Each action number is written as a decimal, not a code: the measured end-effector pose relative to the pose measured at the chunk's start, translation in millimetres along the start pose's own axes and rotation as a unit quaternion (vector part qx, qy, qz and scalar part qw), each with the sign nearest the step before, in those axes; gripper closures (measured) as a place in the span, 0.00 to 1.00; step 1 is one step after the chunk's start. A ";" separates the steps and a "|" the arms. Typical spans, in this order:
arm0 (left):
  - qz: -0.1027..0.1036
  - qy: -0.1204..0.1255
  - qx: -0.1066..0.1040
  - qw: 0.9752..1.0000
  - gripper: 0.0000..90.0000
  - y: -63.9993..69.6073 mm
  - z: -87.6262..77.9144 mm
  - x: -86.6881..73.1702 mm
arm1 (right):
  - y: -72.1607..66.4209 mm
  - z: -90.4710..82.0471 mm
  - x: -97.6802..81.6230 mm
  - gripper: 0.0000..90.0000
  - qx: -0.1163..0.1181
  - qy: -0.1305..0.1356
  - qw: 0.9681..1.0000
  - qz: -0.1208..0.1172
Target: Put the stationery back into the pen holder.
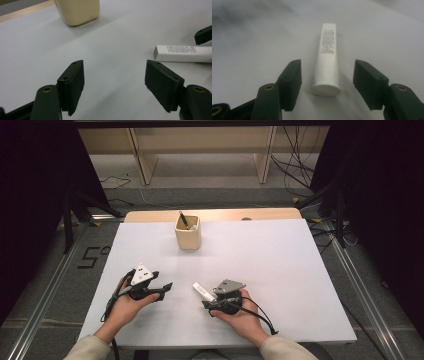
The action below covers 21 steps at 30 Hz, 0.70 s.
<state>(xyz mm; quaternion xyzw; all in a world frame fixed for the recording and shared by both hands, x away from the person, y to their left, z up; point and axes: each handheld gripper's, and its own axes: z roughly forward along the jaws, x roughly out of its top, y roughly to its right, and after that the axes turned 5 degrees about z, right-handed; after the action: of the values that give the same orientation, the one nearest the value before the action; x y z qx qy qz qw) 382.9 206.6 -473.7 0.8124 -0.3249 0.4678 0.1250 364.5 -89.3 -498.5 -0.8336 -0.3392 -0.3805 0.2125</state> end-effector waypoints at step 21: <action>0.000 0.001 -0.001 1.000 0.36 -0.1 -0.7 0.6 | -11.4 7.5 4.0 0.56 -0.031 -0.010 0.999 0.016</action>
<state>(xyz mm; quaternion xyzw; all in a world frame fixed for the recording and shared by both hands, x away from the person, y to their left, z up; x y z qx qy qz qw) 382.7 206.8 -472.9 0.8121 -0.3251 0.4678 0.1262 361.8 -75.4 -498.9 -0.8487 -0.3160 -0.3795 0.1890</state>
